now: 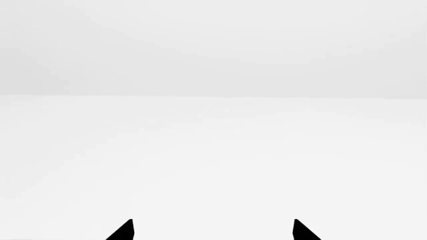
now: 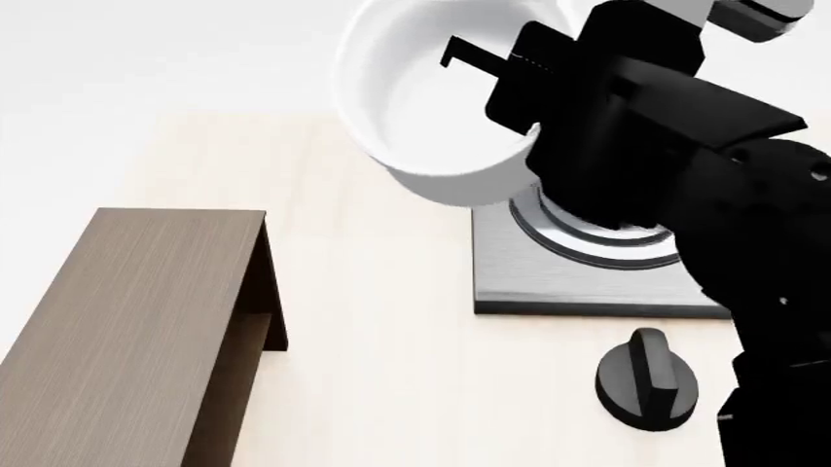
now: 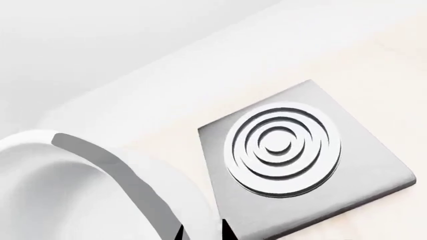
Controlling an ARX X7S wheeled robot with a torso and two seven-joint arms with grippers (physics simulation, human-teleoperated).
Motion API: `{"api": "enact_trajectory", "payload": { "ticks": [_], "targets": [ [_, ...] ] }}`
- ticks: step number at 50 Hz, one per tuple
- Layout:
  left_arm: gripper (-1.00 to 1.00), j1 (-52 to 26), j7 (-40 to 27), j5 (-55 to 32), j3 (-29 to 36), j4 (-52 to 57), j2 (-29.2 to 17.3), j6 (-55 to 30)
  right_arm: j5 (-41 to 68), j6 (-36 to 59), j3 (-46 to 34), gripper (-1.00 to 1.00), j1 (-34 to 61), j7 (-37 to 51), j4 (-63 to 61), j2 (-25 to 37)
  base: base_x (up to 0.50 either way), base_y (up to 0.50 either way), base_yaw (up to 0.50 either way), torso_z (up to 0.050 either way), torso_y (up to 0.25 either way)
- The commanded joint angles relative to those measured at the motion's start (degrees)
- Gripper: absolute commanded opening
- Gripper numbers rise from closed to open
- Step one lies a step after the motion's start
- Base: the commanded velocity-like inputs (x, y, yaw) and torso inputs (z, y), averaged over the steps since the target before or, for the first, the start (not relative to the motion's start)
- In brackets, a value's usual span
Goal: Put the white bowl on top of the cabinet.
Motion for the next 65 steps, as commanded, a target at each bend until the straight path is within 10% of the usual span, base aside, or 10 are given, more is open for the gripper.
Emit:
{"api": "enact_trajectory", "payload": {
  "ticks": [1,65],
  "targets": [
    [1.0,0.0,1.7,0.6,-1.1,-0.2,1.1,0.6,-2.4,-2.0,1.6,-1.0,2.3,-5.8,4.2,-5.2,0.0,0.0,0.0,0.0,0.0],
    [1.0,0.2,1.7,0.1,-0.7,-0.6,0.9,1.3,3.0,-1.8,-2.4,-1.0,1.3,-18.3,7.2,-18.0,0.0,0.0,0.0,0.0,0.001]
  ]
}}
